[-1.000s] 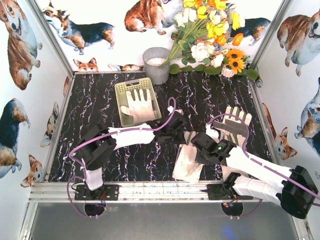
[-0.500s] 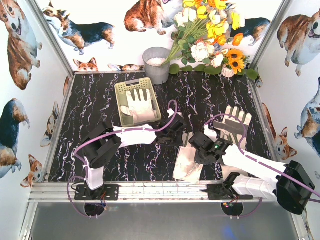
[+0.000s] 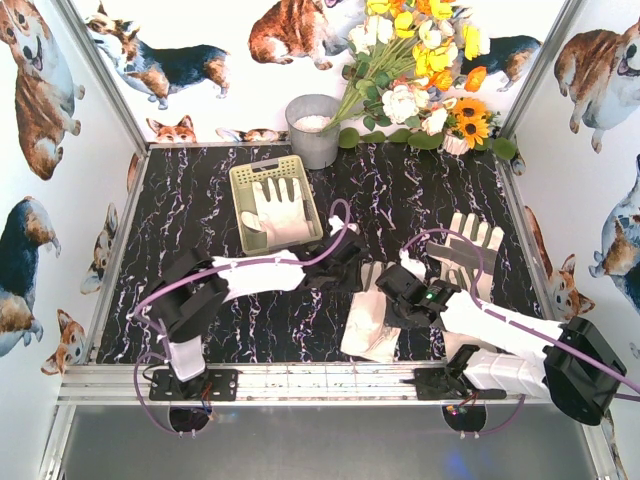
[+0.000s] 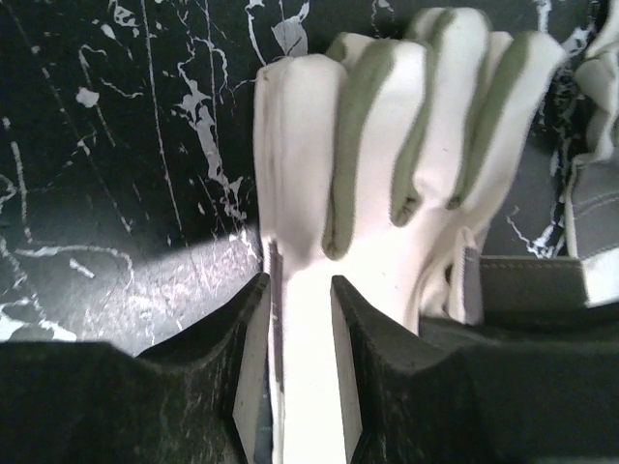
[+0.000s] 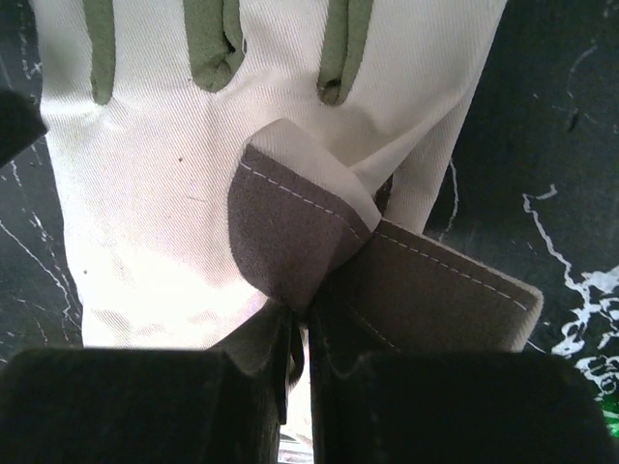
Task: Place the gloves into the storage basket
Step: Pair the glove with the glove.
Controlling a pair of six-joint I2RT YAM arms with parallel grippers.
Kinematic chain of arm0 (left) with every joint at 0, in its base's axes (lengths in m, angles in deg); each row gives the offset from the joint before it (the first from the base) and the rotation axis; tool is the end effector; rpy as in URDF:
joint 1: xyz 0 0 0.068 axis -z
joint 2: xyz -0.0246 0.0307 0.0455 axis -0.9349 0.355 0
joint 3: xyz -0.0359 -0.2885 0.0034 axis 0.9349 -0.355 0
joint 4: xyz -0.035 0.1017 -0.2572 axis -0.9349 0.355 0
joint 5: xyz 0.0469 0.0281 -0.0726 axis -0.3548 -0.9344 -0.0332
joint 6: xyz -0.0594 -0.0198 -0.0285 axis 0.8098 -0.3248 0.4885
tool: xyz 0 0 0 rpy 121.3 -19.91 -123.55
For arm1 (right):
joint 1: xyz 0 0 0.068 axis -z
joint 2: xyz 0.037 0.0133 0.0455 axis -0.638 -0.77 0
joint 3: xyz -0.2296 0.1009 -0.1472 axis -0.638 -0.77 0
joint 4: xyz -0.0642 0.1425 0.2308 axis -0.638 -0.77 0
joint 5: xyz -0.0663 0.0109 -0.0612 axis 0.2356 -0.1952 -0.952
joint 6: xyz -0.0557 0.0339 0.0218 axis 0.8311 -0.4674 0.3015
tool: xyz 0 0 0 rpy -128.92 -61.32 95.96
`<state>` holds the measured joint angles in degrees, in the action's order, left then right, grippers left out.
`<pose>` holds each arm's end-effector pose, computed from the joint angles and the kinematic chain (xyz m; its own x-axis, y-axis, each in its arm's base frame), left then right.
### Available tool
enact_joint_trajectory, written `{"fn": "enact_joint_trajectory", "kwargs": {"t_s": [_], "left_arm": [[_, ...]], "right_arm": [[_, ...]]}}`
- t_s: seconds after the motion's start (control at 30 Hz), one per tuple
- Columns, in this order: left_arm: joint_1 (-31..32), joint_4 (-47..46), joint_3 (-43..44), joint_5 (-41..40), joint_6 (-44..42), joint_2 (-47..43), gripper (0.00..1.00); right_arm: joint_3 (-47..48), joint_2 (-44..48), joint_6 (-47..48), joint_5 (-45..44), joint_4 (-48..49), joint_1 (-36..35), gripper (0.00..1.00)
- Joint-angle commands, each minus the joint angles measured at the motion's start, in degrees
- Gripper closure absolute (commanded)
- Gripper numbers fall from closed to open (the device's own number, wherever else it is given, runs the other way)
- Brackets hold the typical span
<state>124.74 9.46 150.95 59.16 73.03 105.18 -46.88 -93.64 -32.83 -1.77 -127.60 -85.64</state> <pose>0.2385 -0.3448 0.1632 -0.9024 0.0044 -0.4308 0.2164 0.8694 -0.4443 0.1378 0.1266 0.1538 -0.9194 0.1706 -0.3544 0.1226 0.9804 0.1539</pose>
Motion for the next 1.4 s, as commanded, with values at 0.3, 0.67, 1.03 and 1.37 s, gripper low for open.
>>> {"fn": "enact_joint_trajectory", "kwargs": {"t_s": [0.3,0.67,1.03,1.37], "left_arm": [[-0.2,-8.3,-2.0,10.9,-5.6,-4.5,0.91],[-1.0,-10.5,-1.7,11.9,-4.1,7.0,1.0],[-1.5,-1.0,-7.9,1.5,-0.5,1.5,1.0],[-1.6,-2.3,-3.3,4.0,-3.8,-1.8,0.89]], "right_arm": [[-0.4,-3.1,5.5,1.0,7.2,0.4,1.0],[4.2,-2.2,8.0,-1.8,0.3,0.8,0.71],[14.7,-0.3,18.0,9.8,-8.4,10.9,0.28],[9.7,4.0,21.2,29.8,-4.4,24.4,0.1]]}}
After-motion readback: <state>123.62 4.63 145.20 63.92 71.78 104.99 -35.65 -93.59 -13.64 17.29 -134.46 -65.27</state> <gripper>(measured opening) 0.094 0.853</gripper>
